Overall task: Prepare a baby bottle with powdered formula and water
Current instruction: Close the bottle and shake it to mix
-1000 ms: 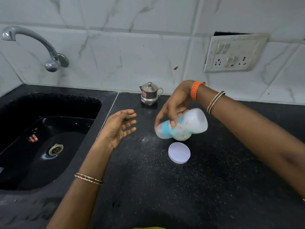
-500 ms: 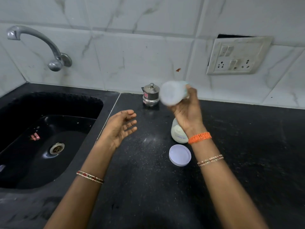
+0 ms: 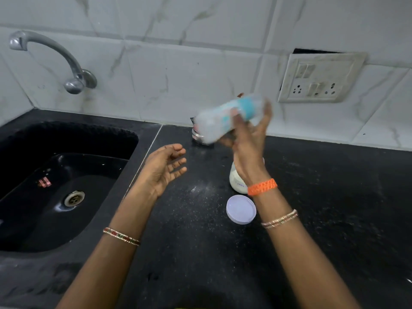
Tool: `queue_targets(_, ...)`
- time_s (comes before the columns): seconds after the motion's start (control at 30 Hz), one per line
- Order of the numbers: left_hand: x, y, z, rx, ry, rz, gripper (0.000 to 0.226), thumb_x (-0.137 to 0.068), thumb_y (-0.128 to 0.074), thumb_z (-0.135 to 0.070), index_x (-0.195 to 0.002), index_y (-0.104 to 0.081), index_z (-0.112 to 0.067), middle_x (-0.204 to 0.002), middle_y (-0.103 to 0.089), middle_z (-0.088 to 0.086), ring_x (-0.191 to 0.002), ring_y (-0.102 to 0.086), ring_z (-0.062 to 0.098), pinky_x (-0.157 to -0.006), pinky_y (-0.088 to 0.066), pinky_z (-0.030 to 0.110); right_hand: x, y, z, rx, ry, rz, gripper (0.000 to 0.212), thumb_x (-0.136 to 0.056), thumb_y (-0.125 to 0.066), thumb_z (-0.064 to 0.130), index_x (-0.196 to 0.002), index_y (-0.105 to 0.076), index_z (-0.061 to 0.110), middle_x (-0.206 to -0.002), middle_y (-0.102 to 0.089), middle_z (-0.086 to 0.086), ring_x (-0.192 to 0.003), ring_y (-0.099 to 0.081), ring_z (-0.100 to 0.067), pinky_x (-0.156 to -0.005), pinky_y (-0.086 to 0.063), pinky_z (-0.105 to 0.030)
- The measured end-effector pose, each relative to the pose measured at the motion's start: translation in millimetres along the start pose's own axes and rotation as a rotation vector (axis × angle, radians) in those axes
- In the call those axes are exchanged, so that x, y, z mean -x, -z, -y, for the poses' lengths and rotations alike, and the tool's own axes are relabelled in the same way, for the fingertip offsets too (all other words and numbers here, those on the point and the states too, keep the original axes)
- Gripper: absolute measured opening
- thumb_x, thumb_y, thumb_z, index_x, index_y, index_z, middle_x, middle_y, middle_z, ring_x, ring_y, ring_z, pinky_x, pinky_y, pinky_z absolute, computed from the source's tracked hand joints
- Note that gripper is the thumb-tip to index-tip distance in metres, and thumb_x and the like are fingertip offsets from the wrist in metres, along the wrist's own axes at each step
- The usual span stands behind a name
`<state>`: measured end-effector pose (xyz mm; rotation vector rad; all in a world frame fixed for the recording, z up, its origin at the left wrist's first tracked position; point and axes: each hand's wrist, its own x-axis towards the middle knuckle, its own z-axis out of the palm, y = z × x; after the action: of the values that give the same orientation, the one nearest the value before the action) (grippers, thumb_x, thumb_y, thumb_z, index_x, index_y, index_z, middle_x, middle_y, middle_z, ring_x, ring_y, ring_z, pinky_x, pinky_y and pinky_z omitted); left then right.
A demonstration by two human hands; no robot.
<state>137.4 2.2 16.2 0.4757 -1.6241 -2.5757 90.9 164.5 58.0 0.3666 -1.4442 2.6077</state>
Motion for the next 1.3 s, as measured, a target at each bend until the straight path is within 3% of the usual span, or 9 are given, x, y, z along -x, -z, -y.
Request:
queue_targets(0.1, 4, -6, 3, -0.02, 0.053, 0.078, 0.017, -0.091, -0.046, -0.013, -0.091, -0.062, -0.015, -0.084, -0.064, 0.002, -0.068, -0.06, 0.012, -0.051, -0.053, 0.021, 8, -6, -7, 0.272, 0.049, 0.348, 0.077, -0.077, -0.072, -0.005, -0.137, -0.033, 0.024, -0.117, -0.066, -0.003, -0.098, -0.067, -0.026, -0.082, -0.055, -0.053)
queue_targets(0.2, 5, -5, 5, 0.049, 0.072, 0.036, 0.018, -0.092, -0.044, -0.014, -0.089, -0.061, -0.018, -0.079, -0.063, -0.003, -0.066, -0.059, 0.01, -0.051, -0.053, 0.02, 0, -11, -16, -0.026, 0.112, 0.041, 0.078, -0.074, -0.079, 0.014, -0.134, -0.034, 0.034, -0.136, -0.052, -0.015, -0.117, -0.057, -0.038, -0.078, -0.055, -0.057)
queue_targets(0.33, 6, 1, 7, 0.055, 0.099, -0.027, 0.019, -0.093, -0.041, -0.017, -0.095, -0.059, -0.013, -0.085, -0.062, 0.003, -0.071, -0.059, 0.014, -0.05, -0.053, 0.021, 1, -7, -25, 0.237, -0.003, 0.32, 0.076, -0.07, -0.079, 0.01, -0.129, -0.042, 0.039, -0.131, -0.052, -0.025, -0.11, -0.061, -0.04, -0.08, -0.056, -0.055)
queue_targets(0.47, 7, 6, 4, 0.122, 0.152, 0.056, 0.025, -0.092, -0.041, -0.03, -0.101, -0.059, -0.014, -0.092, -0.064, 0.004, -0.077, -0.061, 0.017, -0.055, -0.056, 0.026, 3, -6, -33, -0.047, -0.151, 0.181, 0.07, -0.085, -0.065, 0.005, -0.139, -0.03, 0.033, -0.119, -0.063, -0.011, -0.106, -0.061, -0.03, -0.075, -0.057, -0.041)
queue_targets(0.63, 14, 6, 8, 0.2, 0.219, 0.251, 0.041, -0.093, -0.047, -0.034, -0.122, -0.054, -0.006, -0.105, -0.06, 0.015, -0.084, -0.062, 0.026, -0.069, -0.059, 0.037, -4, 8, -24, 0.452, -0.244, 0.595, 0.078, -0.085, -0.066, 0.003, -0.144, -0.028, 0.036, -0.135, -0.05, -0.018, -0.118, -0.056, -0.028, -0.097, -0.051, -0.037)
queue_targets(0.8, 11, 11, 6, 0.151, -0.038, 0.269, 0.041, -0.084, -0.055, -0.016, -0.124, -0.048, -0.005, -0.125, -0.057, 0.018, -0.1, -0.062, 0.024, -0.085, -0.053, 0.035, 8, -1, -33, 0.706, -0.1, 0.47, 0.116, -0.074, -0.08, 0.027, -0.147, 0.009, 0.039, -0.141, -0.047, -0.001, -0.122, -0.054, -0.013, -0.101, -0.048, -0.043)
queue_targets(1.03, 1, 27, -27, 0.073, -0.163, 0.236, 0.038, -0.094, -0.035, -0.033, -0.122, -0.06, -0.022, -0.134, -0.057, -0.003, -0.122, -0.049, 0.008, -0.101, -0.036, 0.026, 12, -31, -16, -0.284, -0.011, -0.185, 0.044, -0.087, -0.067, 0.015, -0.124, -0.042, 0.013, -0.117, -0.062, -0.01, -0.108, -0.063, -0.036, -0.069, -0.057, -0.057)
queue_targets(1.17, -5, 28, -22, 0.131, -0.11, 0.168, 0.038, -0.092, -0.037, -0.033, -0.107, -0.068, -0.017, -0.106, -0.071, 0.003, -0.097, -0.061, 0.022, -0.075, -0.051, 0.033, 31, -37, -11, 0.138, -0.149, 0.311, 0.051, -0.065, -0.081, 0.026, -0.109, -0.056, 0.021, -0.093, -0.069, 0.005, -0.087, -0.069, -0.018, -0.054, -0.058, -0.037)
queue_targets(1.3, -3, 27, -12, 0.109, -0.038, 0.162, 0.038, -0.092, -0.036, -0.031, -0.096, -0.072, -0.021, -0.107, -0.071, 0.004, -0.101, -0.063, 0.018, -0.089, -0.048, 0.037, 27, -42, 0, -0.167, -0.019, 0.147, 0.057, -0.075, -0.078, 0.021, -0.12, -0.044, 0.011, -0.102, -0.064, -0.001, -0.097, -0.065, -0.024, -0.065, -0.059, -0.046)
